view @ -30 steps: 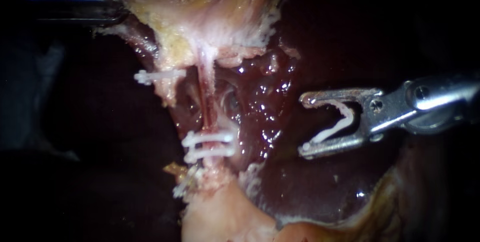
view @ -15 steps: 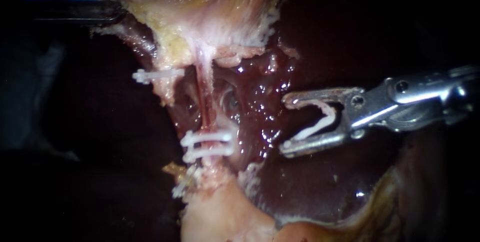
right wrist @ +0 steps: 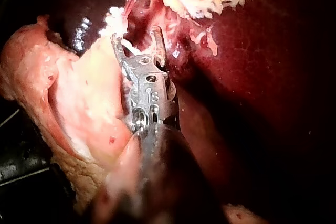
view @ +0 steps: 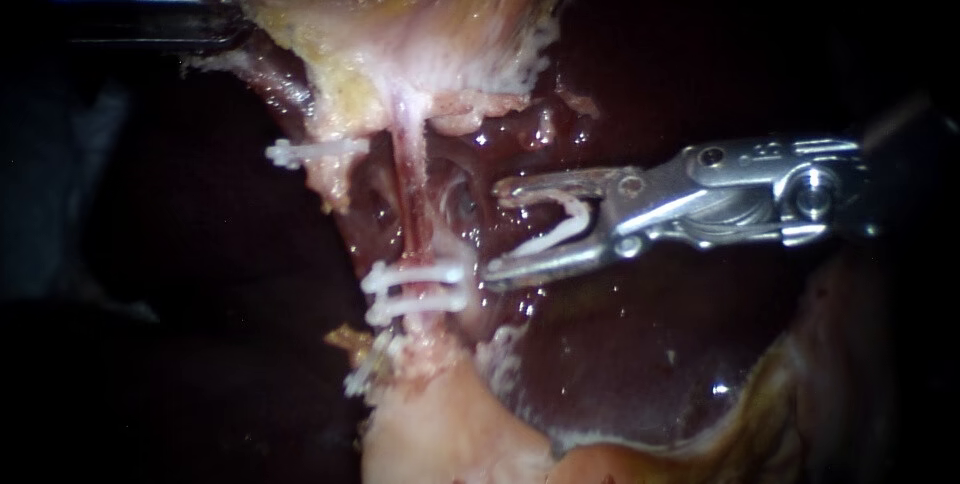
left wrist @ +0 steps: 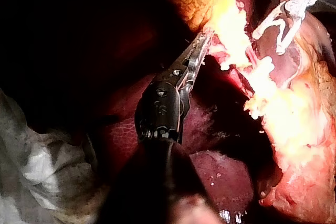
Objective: Clipping third clip right tube
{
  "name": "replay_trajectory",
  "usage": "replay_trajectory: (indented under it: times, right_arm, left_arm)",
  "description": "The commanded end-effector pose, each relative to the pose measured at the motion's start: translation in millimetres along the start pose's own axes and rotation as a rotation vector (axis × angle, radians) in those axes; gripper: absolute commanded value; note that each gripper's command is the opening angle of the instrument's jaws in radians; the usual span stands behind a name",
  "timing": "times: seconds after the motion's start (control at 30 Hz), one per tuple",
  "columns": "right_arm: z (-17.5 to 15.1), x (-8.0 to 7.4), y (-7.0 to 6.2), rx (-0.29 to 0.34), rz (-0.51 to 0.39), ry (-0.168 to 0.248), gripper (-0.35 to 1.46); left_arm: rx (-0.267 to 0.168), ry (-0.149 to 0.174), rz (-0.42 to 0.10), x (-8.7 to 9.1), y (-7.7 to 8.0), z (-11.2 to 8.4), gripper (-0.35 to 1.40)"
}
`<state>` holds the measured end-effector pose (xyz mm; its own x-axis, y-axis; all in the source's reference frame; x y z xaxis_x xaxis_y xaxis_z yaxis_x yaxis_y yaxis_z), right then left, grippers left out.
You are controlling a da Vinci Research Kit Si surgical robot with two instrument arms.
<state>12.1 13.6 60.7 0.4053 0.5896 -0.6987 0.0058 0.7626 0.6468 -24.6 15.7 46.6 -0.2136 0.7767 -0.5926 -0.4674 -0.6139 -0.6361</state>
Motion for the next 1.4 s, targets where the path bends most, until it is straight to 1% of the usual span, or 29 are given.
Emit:
replay_trajectory:
  times: [0.03,0.23,0.4,0.53,0.67,0.83,0.9,1.13,1.23,1.4]
  right_arm:
    - [0.3,0.1,0.1,0.0,0.004,0.002,0.5]
    - [2.3,0.9,0.8,0.012,0.014,0.027,0.5]
    - [3.9,1.4,1.3,0.014,0.015,0.034,0.5]
    - [5.0,1.7,1.9,0.021,0.018,0.051,0.5]
    - [5.7,2.1,2.2,0.043,0.031,0.083,0.5]
    - [6.4,2.4,2.4,0.066,0.05,0.112,0.5]
    - [6.7,2.6,2.5,0.078,0.053,0.132,0.5]
    - [6.5,3.1,2.2,0.138,0.081,0.191,0.5]
    - [6.2,3.6,1.6,0.172,0.084,0.222,0.5]
    - [5.6,5.0,0.3,0.225,0.095,0.255,0.5]
  left_arm:
    - [0.0,0.0,0.0,0.0,0.0,0.0,-0.35]
    - [0.0,0.0,0.0,0.0,0.0,0.1,-0.35]
    - [0.0,0.0,0.0,-0.1,0.1,0.1,-0.35]
    - [0.0,0.0,0.0,-0.1,0.1,0.1,-0.35]
    - [0.001,0.0,0.0,-0.1,0.1,0.1,-0.35]
    - [0.001,0.001,0.0,-0.1,0.1,0.2,-0.35]
    - [0.001,0.001,0.001,-0.1,0.1,0.2,-0.35]
    - [0.001,0.001,0.001,-0.1,0.1,0.2,-0.35]
    - [0.001,0.001,0.001,-0.2,0.1,0.2,-0.35]
    - [0.001,0.001,0.001,-0.2,0.0,0.2,-0.35]
